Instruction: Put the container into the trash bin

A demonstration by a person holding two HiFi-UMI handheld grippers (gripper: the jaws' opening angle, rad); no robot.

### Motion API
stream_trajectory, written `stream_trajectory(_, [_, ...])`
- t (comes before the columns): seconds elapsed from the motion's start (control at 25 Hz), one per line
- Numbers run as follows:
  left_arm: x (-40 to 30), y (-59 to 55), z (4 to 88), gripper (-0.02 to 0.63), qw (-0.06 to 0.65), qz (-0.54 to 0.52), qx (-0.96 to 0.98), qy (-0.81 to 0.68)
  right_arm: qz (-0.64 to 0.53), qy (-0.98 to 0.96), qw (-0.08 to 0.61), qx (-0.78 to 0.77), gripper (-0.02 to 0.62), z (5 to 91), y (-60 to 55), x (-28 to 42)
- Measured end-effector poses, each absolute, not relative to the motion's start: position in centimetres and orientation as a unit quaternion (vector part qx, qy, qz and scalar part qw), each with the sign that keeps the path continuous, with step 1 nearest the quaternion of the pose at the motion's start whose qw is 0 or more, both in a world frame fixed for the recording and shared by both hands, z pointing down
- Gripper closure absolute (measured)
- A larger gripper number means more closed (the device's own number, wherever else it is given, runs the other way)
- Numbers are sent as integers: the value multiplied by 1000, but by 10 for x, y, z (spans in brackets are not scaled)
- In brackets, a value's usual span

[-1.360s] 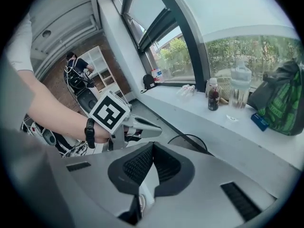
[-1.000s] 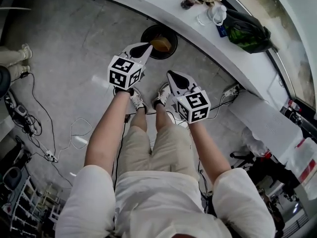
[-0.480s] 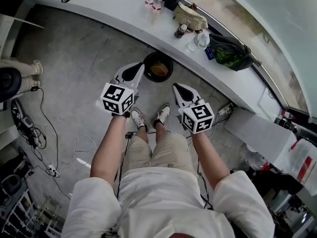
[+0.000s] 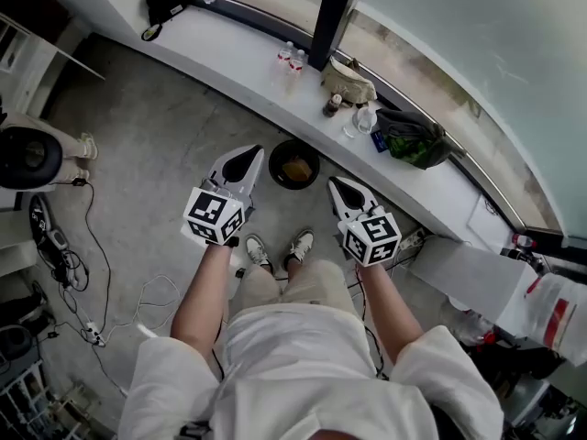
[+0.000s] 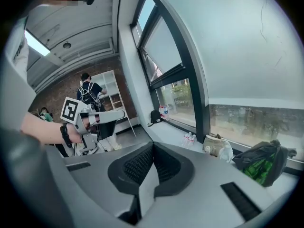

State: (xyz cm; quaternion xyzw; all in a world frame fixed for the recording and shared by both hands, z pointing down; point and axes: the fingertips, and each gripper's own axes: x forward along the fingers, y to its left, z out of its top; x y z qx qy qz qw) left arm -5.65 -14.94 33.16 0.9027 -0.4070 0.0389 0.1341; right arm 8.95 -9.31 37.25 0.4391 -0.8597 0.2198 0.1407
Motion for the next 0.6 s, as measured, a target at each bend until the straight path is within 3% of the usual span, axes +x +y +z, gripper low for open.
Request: stream_trajectory(0.6, [-90, -132, 185, 588, 33, -23, 906, -421, 137, -880, 51, 452, 594, 236, -113, 104])
